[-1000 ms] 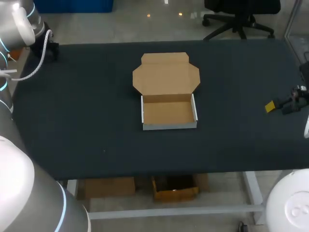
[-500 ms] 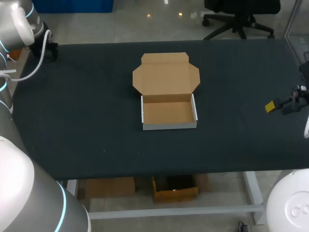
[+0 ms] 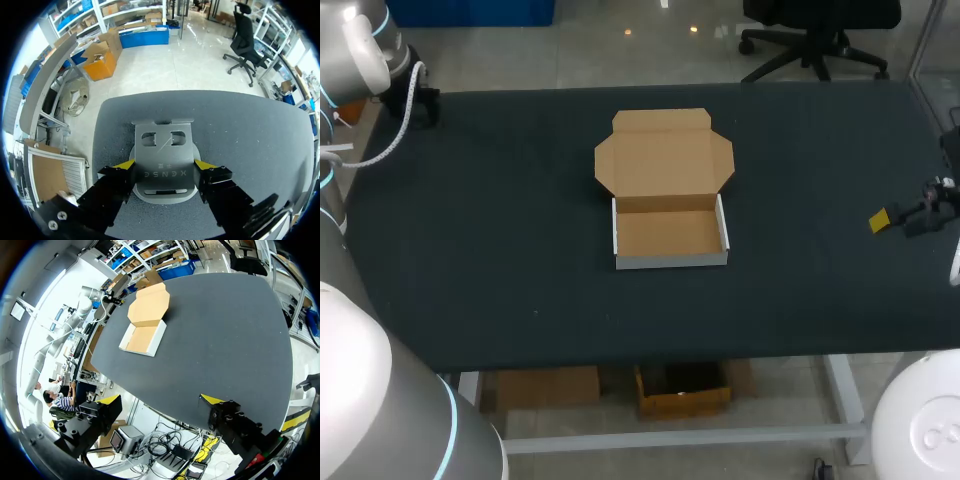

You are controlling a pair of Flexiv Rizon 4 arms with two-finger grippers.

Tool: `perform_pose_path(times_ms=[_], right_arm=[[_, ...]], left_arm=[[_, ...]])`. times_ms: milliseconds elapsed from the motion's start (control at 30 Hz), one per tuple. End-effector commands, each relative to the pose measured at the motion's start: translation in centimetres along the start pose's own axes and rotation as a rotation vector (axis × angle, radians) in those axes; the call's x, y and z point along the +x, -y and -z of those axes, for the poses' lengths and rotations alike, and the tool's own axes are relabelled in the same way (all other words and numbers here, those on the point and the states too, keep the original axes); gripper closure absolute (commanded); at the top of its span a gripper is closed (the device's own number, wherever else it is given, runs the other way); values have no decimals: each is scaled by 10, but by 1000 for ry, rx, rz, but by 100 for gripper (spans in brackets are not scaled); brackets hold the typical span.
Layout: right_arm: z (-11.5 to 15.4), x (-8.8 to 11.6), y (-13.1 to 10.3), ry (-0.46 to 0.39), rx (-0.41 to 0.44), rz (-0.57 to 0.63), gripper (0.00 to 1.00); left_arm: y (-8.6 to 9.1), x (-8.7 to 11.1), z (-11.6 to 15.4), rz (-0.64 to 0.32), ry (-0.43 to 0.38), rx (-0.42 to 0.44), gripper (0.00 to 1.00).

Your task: Assemble the packaging by folding the flat box into shape, placing the metal phone stand inside, and closing the box properly

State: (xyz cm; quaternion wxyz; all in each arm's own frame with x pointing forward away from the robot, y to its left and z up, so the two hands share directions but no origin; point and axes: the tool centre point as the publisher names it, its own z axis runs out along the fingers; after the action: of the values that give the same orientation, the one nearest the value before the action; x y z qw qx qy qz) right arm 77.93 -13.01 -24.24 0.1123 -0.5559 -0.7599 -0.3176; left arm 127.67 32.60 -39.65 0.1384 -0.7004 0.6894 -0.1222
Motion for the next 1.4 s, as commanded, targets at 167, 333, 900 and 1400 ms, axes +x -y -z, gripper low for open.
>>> perform_pose_path(times_ms=[167, 333, 900, 1400], right_arm=[[2, 1, 0, -2, 2, 0, 0], [2, 1, 0, -2, 2, 0, 0], [2, 1, 0, -2, 2, 0, 0], [2, 1, 0, -2, 2, 0, 0]], left_arm=[[2, -5, 6, -4, -13, -271, 100], [-2, -5, 11, -4, -14, -265, 100], [-21, -8, 30, -5, -18, -204, 100], [-44, -8, 47, -6, -42, -127, 100]])
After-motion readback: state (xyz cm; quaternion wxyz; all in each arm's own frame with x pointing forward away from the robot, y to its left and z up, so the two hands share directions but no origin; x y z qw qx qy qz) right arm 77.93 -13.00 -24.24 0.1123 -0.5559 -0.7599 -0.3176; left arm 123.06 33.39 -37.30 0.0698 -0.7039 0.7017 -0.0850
